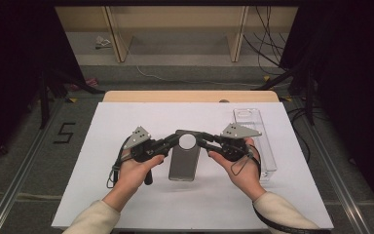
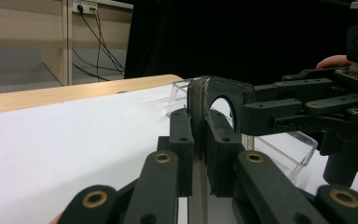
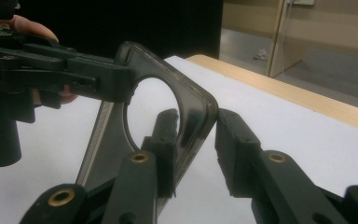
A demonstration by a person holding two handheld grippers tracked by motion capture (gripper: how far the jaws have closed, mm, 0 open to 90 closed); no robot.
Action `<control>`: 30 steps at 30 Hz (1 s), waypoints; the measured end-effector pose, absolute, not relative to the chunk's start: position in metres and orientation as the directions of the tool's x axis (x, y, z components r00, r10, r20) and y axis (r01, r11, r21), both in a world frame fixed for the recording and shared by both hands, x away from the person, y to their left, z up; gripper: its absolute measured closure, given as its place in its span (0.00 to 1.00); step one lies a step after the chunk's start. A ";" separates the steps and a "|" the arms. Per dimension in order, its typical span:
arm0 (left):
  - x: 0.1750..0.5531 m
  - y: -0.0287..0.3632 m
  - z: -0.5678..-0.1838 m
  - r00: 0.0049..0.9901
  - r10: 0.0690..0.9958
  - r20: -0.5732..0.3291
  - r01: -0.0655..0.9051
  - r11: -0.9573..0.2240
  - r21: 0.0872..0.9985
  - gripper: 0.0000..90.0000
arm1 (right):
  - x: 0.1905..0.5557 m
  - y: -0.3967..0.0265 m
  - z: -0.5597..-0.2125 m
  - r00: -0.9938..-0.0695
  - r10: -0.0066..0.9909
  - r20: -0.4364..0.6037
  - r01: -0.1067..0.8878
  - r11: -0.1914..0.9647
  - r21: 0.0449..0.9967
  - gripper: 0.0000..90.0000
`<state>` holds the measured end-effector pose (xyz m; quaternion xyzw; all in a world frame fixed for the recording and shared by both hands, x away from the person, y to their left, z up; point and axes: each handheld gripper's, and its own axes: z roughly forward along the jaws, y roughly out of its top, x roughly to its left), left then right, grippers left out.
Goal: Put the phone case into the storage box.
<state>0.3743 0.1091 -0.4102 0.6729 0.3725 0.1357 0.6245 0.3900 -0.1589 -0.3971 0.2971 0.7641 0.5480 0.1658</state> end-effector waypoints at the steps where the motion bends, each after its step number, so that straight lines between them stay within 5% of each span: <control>1: 0.374 0.109 -0.410 0.686 0.671 -0.282 0.331 0.058 0.942 0.91 | 0.390 -0.159 -0.397 -0.767 0.637 0.073 0.273 0.222 0.936 0.80; 30: 0.371 0.099 -0.416 0.687 0.675 -0.270 0.321 0.052 0.946 0.90 | 0.388 -0.165 -0.393 -0.716 0.689 0.118 0.304 0.156 0.940 0.92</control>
